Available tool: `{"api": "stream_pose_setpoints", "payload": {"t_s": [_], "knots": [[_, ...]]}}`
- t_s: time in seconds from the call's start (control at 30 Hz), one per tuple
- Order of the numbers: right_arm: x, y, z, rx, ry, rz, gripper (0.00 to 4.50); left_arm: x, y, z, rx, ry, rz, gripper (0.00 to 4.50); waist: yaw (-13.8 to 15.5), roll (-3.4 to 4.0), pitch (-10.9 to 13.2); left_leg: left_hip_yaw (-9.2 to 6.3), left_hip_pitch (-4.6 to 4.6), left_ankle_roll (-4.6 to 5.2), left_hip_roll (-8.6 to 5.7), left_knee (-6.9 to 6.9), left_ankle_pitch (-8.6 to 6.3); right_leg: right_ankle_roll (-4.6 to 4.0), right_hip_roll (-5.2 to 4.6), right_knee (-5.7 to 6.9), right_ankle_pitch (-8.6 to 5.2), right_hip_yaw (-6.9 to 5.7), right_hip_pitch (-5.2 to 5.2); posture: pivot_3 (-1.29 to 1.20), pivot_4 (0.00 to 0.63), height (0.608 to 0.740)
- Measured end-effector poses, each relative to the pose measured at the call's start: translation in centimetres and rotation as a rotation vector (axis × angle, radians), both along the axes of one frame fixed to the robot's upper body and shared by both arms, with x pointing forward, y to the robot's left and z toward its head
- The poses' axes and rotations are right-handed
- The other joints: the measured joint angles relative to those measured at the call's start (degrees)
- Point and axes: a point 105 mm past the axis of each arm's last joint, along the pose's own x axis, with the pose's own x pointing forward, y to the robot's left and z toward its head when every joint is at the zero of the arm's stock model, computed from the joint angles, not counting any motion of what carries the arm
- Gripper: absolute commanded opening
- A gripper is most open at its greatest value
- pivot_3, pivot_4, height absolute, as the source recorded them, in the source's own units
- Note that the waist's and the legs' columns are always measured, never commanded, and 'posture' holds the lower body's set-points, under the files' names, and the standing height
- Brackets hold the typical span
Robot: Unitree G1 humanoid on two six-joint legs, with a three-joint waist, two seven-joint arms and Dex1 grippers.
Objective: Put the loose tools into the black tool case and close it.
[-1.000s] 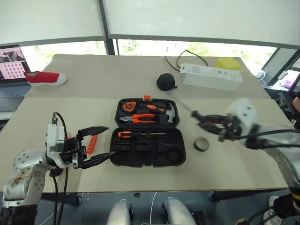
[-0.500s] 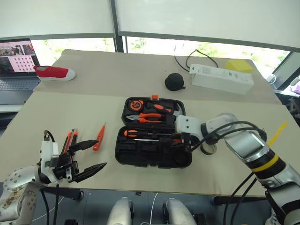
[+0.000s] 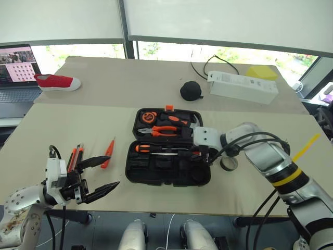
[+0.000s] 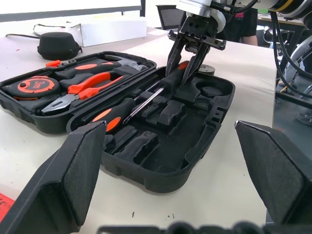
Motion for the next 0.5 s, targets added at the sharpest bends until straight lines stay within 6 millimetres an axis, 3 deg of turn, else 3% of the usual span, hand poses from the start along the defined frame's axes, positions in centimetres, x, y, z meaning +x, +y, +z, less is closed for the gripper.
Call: {"api": "stream_pose_setpoints", "payload": {"t_s": [0.2, 0.23, 0.37, 0.5], "knots": [[0.3, 0.3, -0.1, -0.002, 0.009, -0.005, 1.00, 0.0, -0.2, 0.0, 0.001, -0.012, -0.006, 4.50, -0.1, 0.00, 0.0, 0.00, 0.00, 0.00, 0.01, 0.00, 0.00, -0.02, 0.01, 0.03, -0.01, -0.01, -0.01, 0.00, 0.150, 0.740], [0.3, 0.3, -0.1, -0.002, 0.015, -0.006, 2.01, 0.0, -0.2, 0.0, 0.001, -0.012, -0.008, 4.50, -0.1, 0.00, 0.0, 0.00, 0.01, 0.00, 0.02, 0.00, 0.00, -0.03, 0.02, 0.03, -0.01, -0.01, -0.01, 0.00, 0.150, 0.740], [0.7, 0.2, 0.2, 0.025, 0.011, -0.032, 3.28, 0.0, -0.3, -0.1, 0.004, -0.010, -0.008, 4.50, 0.0, 0.00, 0.0, 0.00, -0.01, 0.00, 0.01, 0.00, 0.00, -0.03, 0.01, 0.03, -0.01, -0.02, -0.02, 0.00, 0.150, 0.740], [0.0, 0.4, 1.7, 0.115, 0.055, 0.026, 3.28, 0.1, -0.2, -0.1, 0.006, -0.009, -0.007, 4.50, 0.0, 0.01, 0.0, -0.01, -0.02, 0.00, 0.01, -0.02, 0.00, -0.03, 0.01, 0.01, -0.01, -0.02, -0.02, 0.00, 0.150, 0.740]]}}
